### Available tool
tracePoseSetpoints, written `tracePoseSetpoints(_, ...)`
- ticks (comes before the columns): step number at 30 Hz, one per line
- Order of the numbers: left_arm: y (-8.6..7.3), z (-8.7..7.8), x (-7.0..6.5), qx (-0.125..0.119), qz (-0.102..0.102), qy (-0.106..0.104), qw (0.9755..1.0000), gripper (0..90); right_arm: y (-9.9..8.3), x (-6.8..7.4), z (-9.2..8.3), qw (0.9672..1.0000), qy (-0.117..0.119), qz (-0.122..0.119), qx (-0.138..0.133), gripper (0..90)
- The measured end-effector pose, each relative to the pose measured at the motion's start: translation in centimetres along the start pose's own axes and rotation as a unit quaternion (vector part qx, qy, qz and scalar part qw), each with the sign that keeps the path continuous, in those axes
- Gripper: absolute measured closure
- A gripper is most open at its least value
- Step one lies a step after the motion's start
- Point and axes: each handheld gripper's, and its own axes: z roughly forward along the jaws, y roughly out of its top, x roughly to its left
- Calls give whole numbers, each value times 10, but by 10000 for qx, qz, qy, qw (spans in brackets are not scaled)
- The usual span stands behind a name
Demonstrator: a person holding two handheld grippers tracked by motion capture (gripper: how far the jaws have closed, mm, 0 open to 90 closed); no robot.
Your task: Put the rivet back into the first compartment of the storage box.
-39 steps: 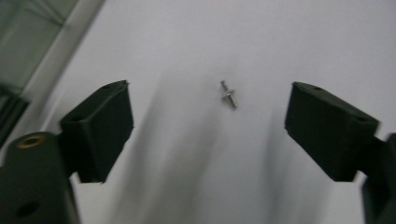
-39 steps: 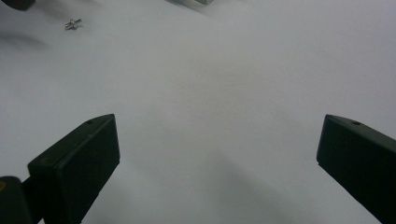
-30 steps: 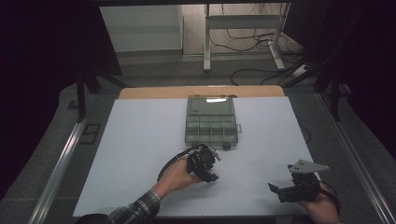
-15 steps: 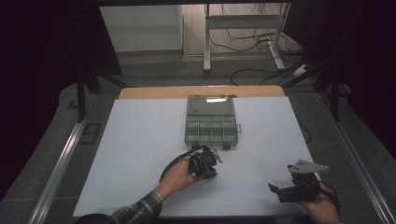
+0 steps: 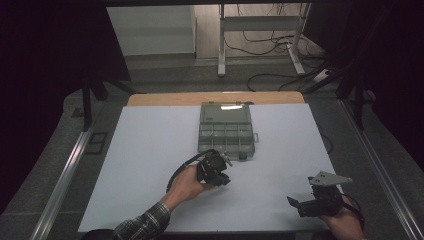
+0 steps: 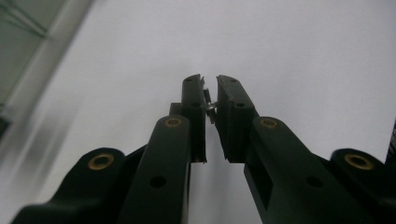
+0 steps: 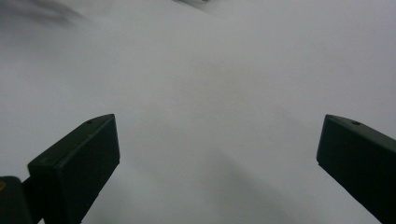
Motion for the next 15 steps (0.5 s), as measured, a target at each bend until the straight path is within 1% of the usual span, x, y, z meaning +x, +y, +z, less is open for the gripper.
tracePoseSetpoints(2, -1, -5, 3, -50, -45, 37, 10000, 821, 0, 0, 0, 10000, -1, 4, 1, 0)
tracePoseSetpoints(3, -1, -8, 5, -100, -105, 58, 9999, 821, 0, 0, 0, 10000, 0, 3, 2, 0)
tracePoseSetpoints(7, -3, -22, 15, -189, -209, 134, 9995, 821, 0, 0, 0, 10000, 3, -9, 17, 0)
tracePoseSetpoints(9, -3, -30, 21, -283, -312, 139, 9990, 821, 0, 0, 1, 10000, 1, -3, 11, 0)
tracePoseSetpoints(13, -4, -45, 37, -422, -501, 245, 9976, 821, 0, 0, 1, 10000, 4, -2, 14, 0)
tracePoseSetpoints(15, -3, -50, 46, -506, -599, 312, 9964, 821, 0, 0, 1, 10000, 1, -9, 21, 0)
